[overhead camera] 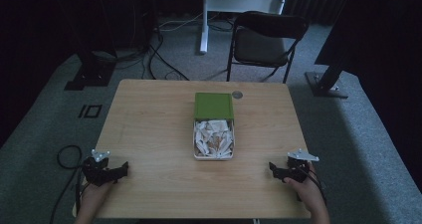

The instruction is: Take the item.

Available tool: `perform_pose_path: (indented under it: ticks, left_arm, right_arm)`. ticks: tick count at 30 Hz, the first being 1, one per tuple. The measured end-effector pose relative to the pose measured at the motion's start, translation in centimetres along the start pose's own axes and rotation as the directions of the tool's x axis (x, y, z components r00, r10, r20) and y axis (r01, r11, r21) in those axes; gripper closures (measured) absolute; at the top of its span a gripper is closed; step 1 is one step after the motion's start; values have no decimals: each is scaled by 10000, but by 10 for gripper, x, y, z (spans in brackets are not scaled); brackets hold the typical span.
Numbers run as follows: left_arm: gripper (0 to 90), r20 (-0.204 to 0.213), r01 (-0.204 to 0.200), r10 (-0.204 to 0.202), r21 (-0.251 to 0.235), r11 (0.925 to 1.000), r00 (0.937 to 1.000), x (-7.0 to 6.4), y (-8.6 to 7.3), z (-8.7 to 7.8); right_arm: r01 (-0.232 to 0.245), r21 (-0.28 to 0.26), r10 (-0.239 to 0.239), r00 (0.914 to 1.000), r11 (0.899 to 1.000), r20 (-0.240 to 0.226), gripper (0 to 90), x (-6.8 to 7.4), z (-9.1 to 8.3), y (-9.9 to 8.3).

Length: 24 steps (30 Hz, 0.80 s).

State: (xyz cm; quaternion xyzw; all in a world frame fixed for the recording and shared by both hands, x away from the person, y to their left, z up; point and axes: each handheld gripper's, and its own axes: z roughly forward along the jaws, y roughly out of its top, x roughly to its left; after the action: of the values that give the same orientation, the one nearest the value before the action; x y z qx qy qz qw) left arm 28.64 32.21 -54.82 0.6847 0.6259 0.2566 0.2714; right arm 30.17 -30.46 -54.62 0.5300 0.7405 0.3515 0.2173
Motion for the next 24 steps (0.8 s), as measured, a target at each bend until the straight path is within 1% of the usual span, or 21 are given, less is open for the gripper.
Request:
perform_pose_path:
  ticks: [3, 8, 11, 17, 20, 24]
  left_arm:
    - [26, 0, 0, 0, 0, 10000, 10000, 0, 0, 0]
    - [26, 2, 0, 0, 1, 10000, 10000, 0, 0, 0]
    - [26, 0, 0, 0, 0, 10000, 10000, 0, 0, 0]
    - [26, 1, 1, -1, -1, 10000, 10000, 0, 0, 0]
    - [26, 0, 2, -2, 0, 10000, 10000, 0, 0, 0]
    - [26, 2, 6, -6, -5, 10000, 10000, 0, 0, 0]
  right_arm:
    - [78, -46, -78, 10000, 10000, 15, 135, 1, -1, 3]
    - [26, -226, -28, 9999, 9997, -119, 135, 2, -4, 11]
    - [-84, -412, 68, 9993, 9991, -379, 135, 4, -6, 17]
    - [103, -554, -122, 9993, 9984, -351, 135, 8, -8, 27]
    - [104, -635, -132, 9990, 9979, -437, 131, 9, -8, 32]
    - [285, -666, -313, 9987, 9974, -409, 132, 12, -9, 38]
